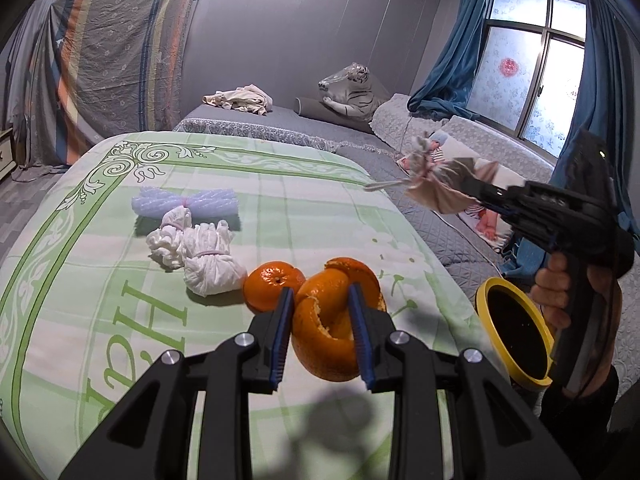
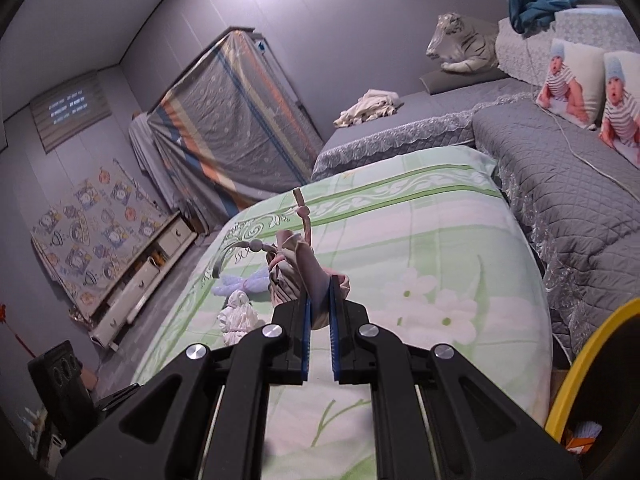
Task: Collect trash
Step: 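Lift the orange peel and pink cloth and carry both over the yellow bin, then open the right gripper over the bin while the left gripper releases the peel, then move both open grippers back over the bed toward the white bundles and tangerine, then grasp the tangerine with the right gripper while the left gripper grasps a white tissue bundle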
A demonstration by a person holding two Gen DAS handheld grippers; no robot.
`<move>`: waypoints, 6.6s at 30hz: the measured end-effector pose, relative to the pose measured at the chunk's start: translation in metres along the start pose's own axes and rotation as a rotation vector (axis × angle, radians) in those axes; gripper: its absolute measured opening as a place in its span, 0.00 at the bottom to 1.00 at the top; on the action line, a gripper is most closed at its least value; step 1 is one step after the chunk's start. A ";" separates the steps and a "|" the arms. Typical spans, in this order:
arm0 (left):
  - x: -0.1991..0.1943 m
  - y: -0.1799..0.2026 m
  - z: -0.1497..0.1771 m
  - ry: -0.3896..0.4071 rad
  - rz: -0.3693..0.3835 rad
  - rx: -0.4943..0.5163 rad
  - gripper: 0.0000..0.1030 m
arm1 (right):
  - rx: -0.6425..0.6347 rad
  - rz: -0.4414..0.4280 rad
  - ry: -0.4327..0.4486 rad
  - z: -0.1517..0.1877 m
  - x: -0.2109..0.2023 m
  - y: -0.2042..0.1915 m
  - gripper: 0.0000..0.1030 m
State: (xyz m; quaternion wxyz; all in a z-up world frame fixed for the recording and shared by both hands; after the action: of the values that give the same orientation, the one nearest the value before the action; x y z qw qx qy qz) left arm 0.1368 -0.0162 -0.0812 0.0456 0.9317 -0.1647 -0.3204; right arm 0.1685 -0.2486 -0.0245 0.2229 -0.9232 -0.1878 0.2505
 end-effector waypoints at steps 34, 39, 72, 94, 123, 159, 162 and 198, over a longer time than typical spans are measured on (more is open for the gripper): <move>-0.013 0.111 -0.038 0.067 0.102 0.146 0.26 | 0.013 0.191 0.282 -0.011 -0.166 0.051 0.07; -0.013 0.130 -0.043 0.072 0.130 0.159 0.26 | 0.013 0.217 0.322 -0.013 -0.191 0.057 0.07; 0.030 0.304 -0.018 0.020 0.365 0.359 0.26 | 0.144 0.488 0.418 0.031 -0.289 0.163 0.07; 0.113 0.346 0.046 -0.204 0.368 0.416 0.27 | 0.359 0.556 0.258 0.087 -0.259 0.256 0.08; 0.093 0.254 -0.037 -0.023 0.236 0.177 0.91 | 0.219 0.517 0.383 0.051 -0.266 0.204 0.86; 0.057 -0.107 -0.084 0.106 -0.247 -0.193 0.92 | -0.405 0.034 -0.029 0.044 0.035 -0.055 0.92; 0.065 -0.127 -0.073 0.077 -0.269 -0.223 0.92 | -0.451 0.011 -0.093 0.059 0.063 -0.065 0.91; 0.152 -0.138 -0.044 -0.238 -0.255 -0.197 0.61 | -0.482 -0.042 -0.456 0.119 0.183 -0.068 0.59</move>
State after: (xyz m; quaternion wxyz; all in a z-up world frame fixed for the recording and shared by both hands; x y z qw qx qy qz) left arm 0.3147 0.0616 -0.1610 0.0758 0.8916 -0.0173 -0.4461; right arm 0.2347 -0.0703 -0.1514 -0.0444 -0.8654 -0.3057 0.3944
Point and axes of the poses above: each gripper's, at about its wrist camera, not at the fingertips, and x roughly the way its jaws point, y to its right, z to its underside, the point moved 6 cm from there along x, roughly the way its jaws point, and after that the axes turned 7 degrees about -z, right-handed, at the moved point
